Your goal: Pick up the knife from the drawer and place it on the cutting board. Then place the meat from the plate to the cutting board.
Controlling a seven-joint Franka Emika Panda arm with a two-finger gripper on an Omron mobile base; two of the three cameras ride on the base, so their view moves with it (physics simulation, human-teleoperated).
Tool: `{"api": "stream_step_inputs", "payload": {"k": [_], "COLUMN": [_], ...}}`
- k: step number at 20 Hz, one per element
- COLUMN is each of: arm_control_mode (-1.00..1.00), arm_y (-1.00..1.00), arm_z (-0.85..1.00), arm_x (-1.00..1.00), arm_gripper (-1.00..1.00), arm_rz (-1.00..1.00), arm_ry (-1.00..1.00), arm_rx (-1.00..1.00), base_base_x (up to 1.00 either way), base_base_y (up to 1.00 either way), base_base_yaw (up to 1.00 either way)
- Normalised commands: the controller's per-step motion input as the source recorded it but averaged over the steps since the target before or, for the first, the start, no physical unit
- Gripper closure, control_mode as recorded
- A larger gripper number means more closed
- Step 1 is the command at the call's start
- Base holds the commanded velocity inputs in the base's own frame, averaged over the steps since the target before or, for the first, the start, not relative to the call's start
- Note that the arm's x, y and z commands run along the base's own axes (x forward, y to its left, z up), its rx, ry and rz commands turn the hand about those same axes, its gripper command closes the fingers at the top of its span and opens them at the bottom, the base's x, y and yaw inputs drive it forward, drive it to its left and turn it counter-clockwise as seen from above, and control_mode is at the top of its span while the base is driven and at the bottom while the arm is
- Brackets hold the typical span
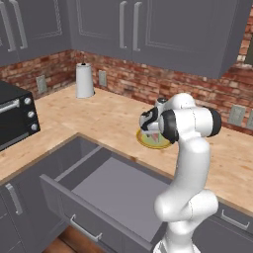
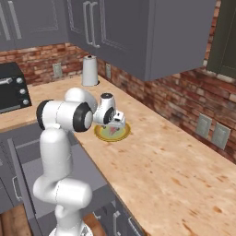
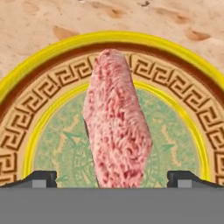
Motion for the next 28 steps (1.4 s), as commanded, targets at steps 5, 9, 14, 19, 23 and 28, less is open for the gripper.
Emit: {"api": "stream_step_inputs", "payload": {"k": [5, 9, 14, 19, 23, 28], "arm_control_mode": [-1.0, -1.0, -1.0, -1.0, -1.0, -1.0], "arm_y": [-0.01, -0.02, 0.0, 0.19, 0.78, 0.49], "arm_z": [-0.27, -0.29, -0.33, -0.36, -0.23, -0.08], "arm_x": [0.28, 0.27, 0.08, -0.01, -0.21, -0.15], "arm_gripper": [-1.0, -1.0, 1.0, 1.0, 1.0, 1.0], "arm_rz": [0.05, 0.06, 0.06, 0.04, 0.0, 0.11], "arm_ry": [0.0, 0.03, 0.02, 0.03, 0.02, 0.0], "arm_rx": [0.0, 0.0, 0.0, 0.0, 0.0, -0.02], "base_base_x": [0.0, 0.0, 0.0, 0.0, 0.0, 0.0], "base_base_y": [0.0, 0.0, 0.0, 0.0, 0.0, 0.0], "base_base_yaw": [0.0, 0.0, 0.0, 0.0, 0.0, 0.0]}}
